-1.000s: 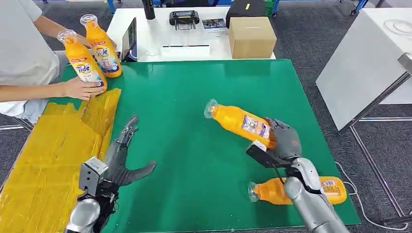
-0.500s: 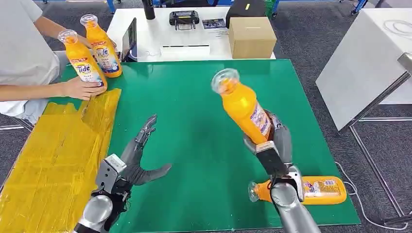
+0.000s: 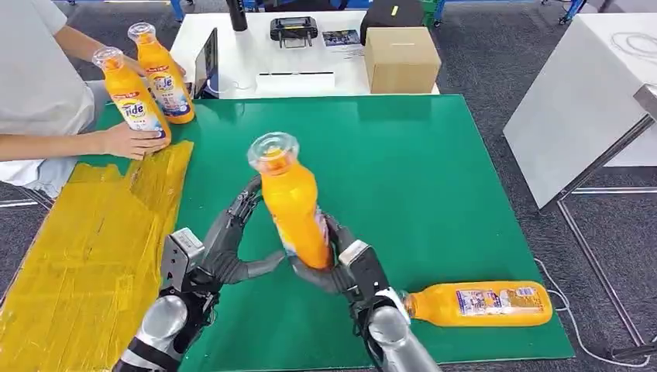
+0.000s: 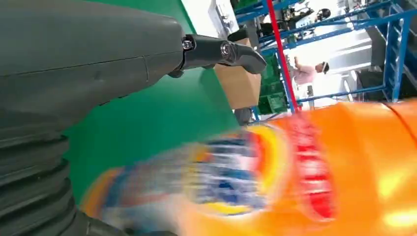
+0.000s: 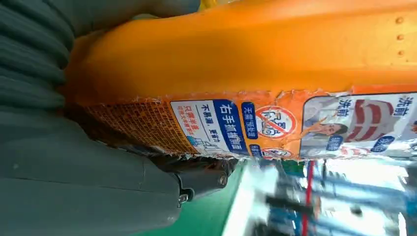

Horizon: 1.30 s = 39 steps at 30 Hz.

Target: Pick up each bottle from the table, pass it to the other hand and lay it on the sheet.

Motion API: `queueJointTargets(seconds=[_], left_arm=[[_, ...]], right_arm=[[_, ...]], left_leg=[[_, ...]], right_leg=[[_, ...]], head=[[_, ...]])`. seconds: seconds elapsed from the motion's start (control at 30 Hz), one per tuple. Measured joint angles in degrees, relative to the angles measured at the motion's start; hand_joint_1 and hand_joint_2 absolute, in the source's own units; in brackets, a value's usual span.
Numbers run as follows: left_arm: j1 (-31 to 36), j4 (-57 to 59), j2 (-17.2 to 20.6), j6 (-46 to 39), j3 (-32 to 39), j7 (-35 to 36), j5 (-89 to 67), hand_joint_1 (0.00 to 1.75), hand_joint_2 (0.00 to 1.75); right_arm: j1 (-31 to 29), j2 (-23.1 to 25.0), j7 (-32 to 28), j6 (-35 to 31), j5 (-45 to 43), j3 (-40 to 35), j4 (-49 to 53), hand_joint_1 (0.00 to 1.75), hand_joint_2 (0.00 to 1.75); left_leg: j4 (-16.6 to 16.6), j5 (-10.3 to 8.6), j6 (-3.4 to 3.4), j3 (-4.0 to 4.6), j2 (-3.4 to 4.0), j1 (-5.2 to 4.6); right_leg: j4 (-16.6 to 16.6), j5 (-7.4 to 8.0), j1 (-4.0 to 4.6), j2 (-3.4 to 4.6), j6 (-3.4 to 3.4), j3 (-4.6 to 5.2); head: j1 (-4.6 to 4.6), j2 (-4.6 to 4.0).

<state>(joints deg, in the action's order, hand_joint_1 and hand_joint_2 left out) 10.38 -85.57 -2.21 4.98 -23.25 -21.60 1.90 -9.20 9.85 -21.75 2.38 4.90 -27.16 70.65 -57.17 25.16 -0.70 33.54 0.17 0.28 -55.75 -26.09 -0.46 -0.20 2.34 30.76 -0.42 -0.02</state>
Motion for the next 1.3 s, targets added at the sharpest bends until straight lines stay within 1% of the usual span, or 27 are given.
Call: queueJointTargets(seconds=[0.2, 0.27, 0.3, 0.47, 0.5, 0.57, 0.6, 0.63, 0.67, 0.7, 1.0, 1.3], left_arm=[[0.8, 0.9, 0.0, 0.4, -0.4, 0.1, 0.9, 0.0, 1.75], [0.8, 1.0, 0.0, 0.4, -0.6, 0.1, 0.9, 0.0, 1.75], [0.8, 1.1, 0.0, 0.4, -0.6, 0.1, 1.0, 0.0, 1.75], [0.9, 1.4, 0.0, 0.4, -0.7, 0.3, 2.0, 0.0, 1.75], [0.9, 1.6, 0.0, 0.4, -0.7, 0.5, 2.6, 0.0, 1.75], [0.9, 1.8, 0.0, 0.5, -0.7, 0.7, 3.9, 0.0, 1.75], [0.8, 1.9, 0.0, 0.5, -0.7, 0.8, 4.4, 0.0, 1.75], [0.8, 2.0, 0.0, 0.5, -0.7, 0.8, 4.9, 0.0, 1.75], [0.8, 2.0, 0.0, 0.5, -0.7, 0.8, 5.2, 1.27, 1.75], [0.8, 2.1, 0.0, 0.5, -0.7, 0.9, 5.6, 1.75, 1.75], [0.5, 2.1, 0.0, 0.3, -0.6, 1.1, 9.0, 1.75, 1.75], [0.5, 2.1, 0.0, 0.2, -0.3, 0.9, 9.9, 1.75, 1.75]], right_arm=[[-1.9, 1.2, 0.0, 0.3, -0.2, -4.4, -5.5, 1.66, 1.75], [-2.2, 1.3, 0.0, 0.3, -0.2, -5.0, -6.5, 1.66, 1.75], [-2.4, 1.3, 0.0, 0.3, -0.2, -5.2, -6.8, 1.71, 1.75], [-3.2, 1.5, 0.0, 0.6, -0.1, -6.3, -8.3, 1.69, 1.75], [-3.5, 1.5, 0.0, 0.6, 0.0, -6.8, -9.1, 1.73, 1.75], [-4.2, 1.6, -0.2, 0.5, 0.2, -7.8, -10.5, 1.71, 1.75], [-4.6, 1.7, -0.3, 0.3, 0.2, -8.1, -11.1, 1.75, 1.75], [-4.9, 1.7, -0.5, -0.2, 0.3, -8.5, -11.7, 1.71, 1.75], [-5.2, 1.7, -0.6, -0.6, 0.4, -8.8, -12.3, 1.73, 1.75], [-5.5, 1.7, -0.7, -1.0, 0.5, -8.9, -12.7, 1.73, 1.75], [-6.1, 1.7, -1.1, -3.0, 1.1, -9.5, -14.3, 1.75, 1.75], [-6.1, 1.7, -1.2, -3.1, 1.2, -9.8, -14.8, 1.75, 1.75]], left_leg=[[0.0, 0.0, 0.0, 0.0, 0.0, -0.01], [0.0, 0.0, 0.0, 0.0, 0.0, -0.02], [0.0, 0.0, 0.0, 0.0, 0.0, -0.02], [0.0, 0.0, 0.0, 0.01, 0.0, -0.01], [0.0, 0.0, 0.0, 0.0, 0.0, -0.01], [0.0, 0.0, 0.0, 0.0, 0.0, -0.01], [0.0, 0.0, 0.0, 0.0, 0.0, -0.01], [0.0, 0.0, 0.0, 0.0, 0.01, -0.01], [0.0, 0.0, 0.0, 0.0, 0.01, -0.01], [0.0, 0.0, 0.0, 0.0, 0.01, -0.01], [0.0, 0.0, 0.0, 0.01, 0.0, -0.01], [0.0, 0.0, 0.0, 0.01, 0.01, -0.01]], right_leg=[[0.0, 0.0, -0.02, 0.01, 0.0, 0.0], [0.0, 0.0, -0.02, 0.01, 0.0, 0.01], [0.0, 0.0, -0.02, 0.01, 0.0, 0.01], [0.0, 0.0, -0.01, 0.02, 0.0, 0.03], [0.0, 0.0, -0.01, 0.02, 0.0, 0.03], [0.0, 0.0, -0.01, 0.03, 0.0, 0.05], [0.0, 0.0, -0.01, 0.02, 0.0, 0.05], [0.0, 0.0, -0.01, 0.02, 0.0, 0.05], [0.0, 0.0, -0.01, 0.02, 0.0, 0.04], [0.0, 0.0, -0.01, 0.02, 0.0, 0.04], [0.0, 0.0, -0.02, 0.02, 0.0, 0.06], [0.0, 0.0, -0.01, 0.03, 0.0, 0.06]], head=[[-0.02, 0.0], [-0.02, 0.0], [-0.02, 0.0], [-0.02, 0.0], [-0.02, 0.0], [-0.02, 0.0], [-0.04, 0.0], [-0.02, 0.0], [0.0, 0.0], [-0.04, 0.0], [-0.04, 0.0], [-0.02, 0.0]])
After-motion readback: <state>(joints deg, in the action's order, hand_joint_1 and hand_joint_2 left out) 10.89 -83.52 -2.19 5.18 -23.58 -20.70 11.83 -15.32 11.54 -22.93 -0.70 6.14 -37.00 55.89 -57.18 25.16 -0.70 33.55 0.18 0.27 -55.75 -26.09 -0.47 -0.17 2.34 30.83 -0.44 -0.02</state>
